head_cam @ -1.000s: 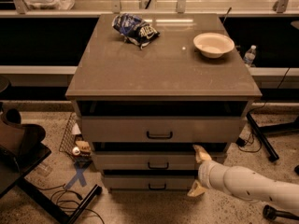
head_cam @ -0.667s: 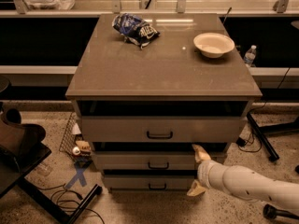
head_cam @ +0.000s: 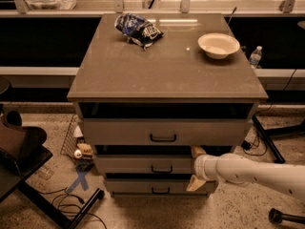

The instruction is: Open middle drawer

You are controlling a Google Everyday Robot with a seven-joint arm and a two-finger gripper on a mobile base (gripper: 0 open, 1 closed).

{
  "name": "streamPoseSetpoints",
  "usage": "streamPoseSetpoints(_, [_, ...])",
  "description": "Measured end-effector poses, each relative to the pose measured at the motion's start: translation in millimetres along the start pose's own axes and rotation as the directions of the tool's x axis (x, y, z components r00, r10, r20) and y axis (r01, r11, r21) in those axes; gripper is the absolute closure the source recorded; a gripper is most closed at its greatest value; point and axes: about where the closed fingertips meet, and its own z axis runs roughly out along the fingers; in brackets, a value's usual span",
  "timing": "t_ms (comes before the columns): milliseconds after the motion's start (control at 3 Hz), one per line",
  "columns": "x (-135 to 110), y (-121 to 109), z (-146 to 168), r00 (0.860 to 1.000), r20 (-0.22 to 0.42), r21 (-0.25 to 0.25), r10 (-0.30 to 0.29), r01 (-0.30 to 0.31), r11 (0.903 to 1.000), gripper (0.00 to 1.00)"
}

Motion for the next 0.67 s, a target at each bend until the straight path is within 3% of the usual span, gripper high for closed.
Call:
streamPoseSetpoints(333, [15.7,-0.2,15.4,0.998,-0.057,-0.059,-0.027,0.023,0.998,0.0])
streamPoseSetpoints(667, [39.8,10.7,24.3,0.996,-0.089,-0.105,-0.018,0.008,0.9944,0.0])
